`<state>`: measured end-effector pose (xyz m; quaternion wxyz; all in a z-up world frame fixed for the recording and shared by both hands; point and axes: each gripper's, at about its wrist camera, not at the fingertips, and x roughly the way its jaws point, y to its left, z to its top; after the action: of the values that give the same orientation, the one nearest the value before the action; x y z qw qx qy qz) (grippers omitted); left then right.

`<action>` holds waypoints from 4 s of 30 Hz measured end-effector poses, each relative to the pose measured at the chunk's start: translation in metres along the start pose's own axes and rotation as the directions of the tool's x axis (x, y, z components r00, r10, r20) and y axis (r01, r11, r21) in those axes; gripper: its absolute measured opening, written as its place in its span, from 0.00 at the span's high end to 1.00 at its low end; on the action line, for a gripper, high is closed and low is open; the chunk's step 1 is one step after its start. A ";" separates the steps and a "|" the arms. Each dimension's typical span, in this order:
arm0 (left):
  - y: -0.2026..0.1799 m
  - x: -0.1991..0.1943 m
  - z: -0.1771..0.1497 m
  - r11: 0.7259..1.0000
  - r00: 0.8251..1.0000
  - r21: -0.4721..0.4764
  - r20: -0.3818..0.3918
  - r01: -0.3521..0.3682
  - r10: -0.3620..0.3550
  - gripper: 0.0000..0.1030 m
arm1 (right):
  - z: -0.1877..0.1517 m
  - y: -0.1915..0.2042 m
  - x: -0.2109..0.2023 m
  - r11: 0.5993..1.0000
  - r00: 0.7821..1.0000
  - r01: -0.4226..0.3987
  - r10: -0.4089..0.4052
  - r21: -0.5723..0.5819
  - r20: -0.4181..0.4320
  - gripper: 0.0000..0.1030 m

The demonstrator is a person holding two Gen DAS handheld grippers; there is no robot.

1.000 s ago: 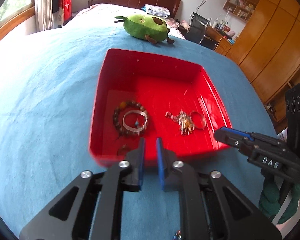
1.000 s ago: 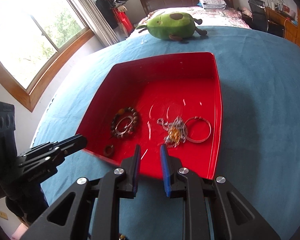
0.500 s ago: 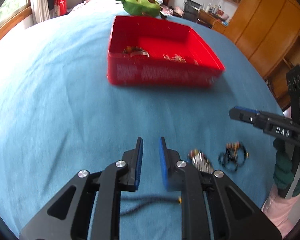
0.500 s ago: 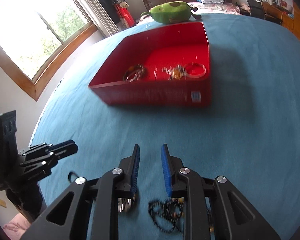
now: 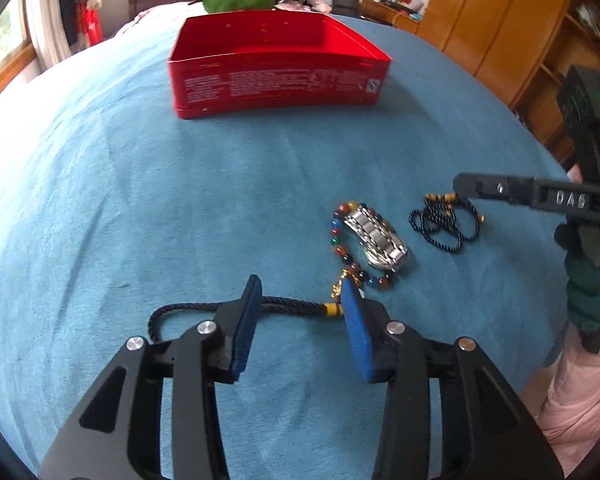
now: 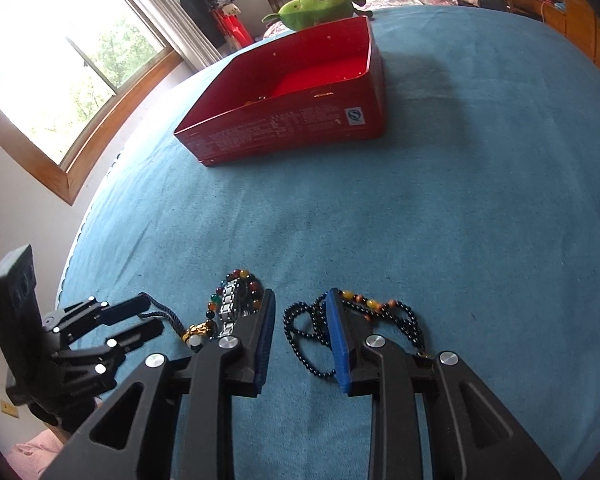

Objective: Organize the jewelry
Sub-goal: 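Grasp the black-cord pendant with the left tool while the right tool grasps the black bead necklace, then lift the black-cord pendant with the left tool while the right tool lifts the black necklace, then lower the cord pendant into the red tin with the left tool while the right tool releases the necklace there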

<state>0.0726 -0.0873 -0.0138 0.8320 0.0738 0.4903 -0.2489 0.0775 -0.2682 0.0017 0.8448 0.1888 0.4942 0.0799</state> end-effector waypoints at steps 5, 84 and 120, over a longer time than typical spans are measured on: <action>-0.016 0.006 -0.003 0.997 1.000 0.074 -0.008 0.001 -0.001 0.52 | -0.001 -0.004 -0.003 1.000 1.000 -0.008 0.007 0.012 0.006 0.73; 0.071 0.020 0.022 0.970 0.999 -0.241 0.028 -0.031 0.039 0.85 | 0.017 -0.014 0.026 0.996 0.996 0.084 -0.084 0.001 -0.041 0.85; 0.061 -0.016 0.220 0.981 0.971 -0.196 0.232 -0.006 0.052 0.85 | 0.200 0.032 0.013 0.998 0.999 0.031 -0.029 -0.062 0.032 0.85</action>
<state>0.2678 -0.1097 0.1044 0.8911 -0.0306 0.4088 -0.1947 0.2592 -0.2826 0.0919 0.8590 0.1557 0.4812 0.0796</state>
